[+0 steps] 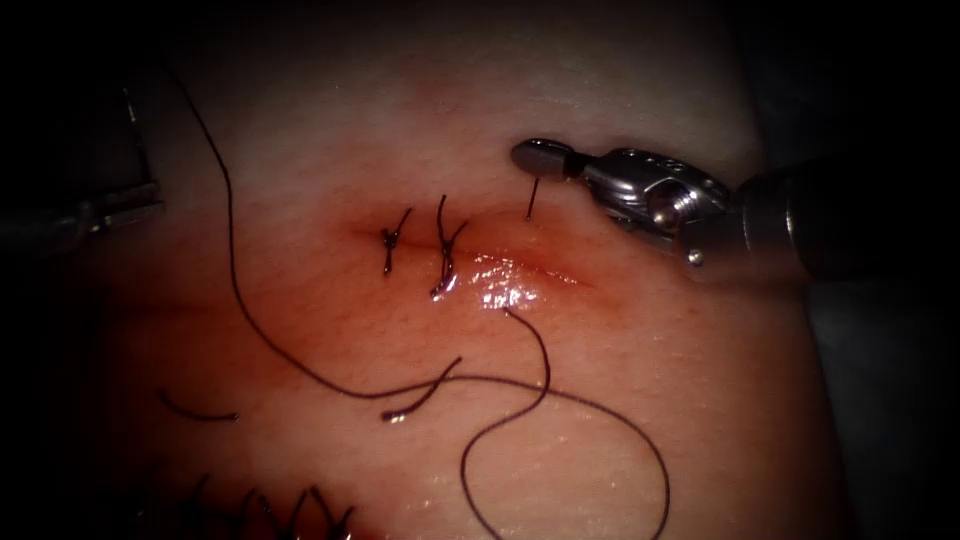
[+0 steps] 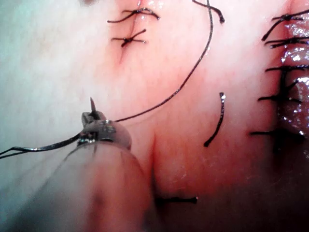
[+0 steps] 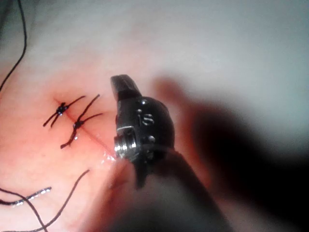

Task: Wound Closure
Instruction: Use the right driver to adjust the suture tail.

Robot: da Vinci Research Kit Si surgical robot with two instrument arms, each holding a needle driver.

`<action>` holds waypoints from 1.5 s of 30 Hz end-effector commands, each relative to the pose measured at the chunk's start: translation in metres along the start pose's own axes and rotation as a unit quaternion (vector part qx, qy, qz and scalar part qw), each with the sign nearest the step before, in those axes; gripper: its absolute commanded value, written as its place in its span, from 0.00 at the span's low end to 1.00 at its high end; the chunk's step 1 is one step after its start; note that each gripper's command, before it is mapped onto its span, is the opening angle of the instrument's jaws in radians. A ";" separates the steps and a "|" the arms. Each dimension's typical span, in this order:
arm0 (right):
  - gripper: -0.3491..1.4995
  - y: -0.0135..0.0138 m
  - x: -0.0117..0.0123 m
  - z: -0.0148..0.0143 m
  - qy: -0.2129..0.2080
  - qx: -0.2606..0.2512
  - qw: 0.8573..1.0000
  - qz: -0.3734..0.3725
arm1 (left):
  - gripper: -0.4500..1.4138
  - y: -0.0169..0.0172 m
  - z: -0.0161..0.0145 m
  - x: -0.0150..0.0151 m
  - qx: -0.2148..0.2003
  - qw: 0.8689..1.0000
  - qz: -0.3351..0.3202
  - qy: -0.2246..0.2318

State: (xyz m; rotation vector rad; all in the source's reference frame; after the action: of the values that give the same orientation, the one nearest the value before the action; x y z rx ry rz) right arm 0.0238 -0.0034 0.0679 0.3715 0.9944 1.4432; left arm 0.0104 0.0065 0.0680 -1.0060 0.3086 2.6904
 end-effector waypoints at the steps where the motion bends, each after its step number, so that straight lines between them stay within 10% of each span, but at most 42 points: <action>1: 0.00 -0.0002 -0.0002 0.0007 0.000 0.001 1.000 0.000 | 0.00 0.0001 0.0008 0.0000 0.000 1.000 0.000 0.001; 45: 0.00 -0.0023 0.0028 -0.0005 0.010 0.010 1.000 0.017 | 0.00 0.0009 0.0026 0.0002 -0.013 1.000 0.008 0.000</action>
State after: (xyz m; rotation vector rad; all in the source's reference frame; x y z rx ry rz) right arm 0.0238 -0.0013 0.0644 0.3896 1.0255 1.4703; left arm 0.0087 0.0063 0.0694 -1.0112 0.2817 2.7194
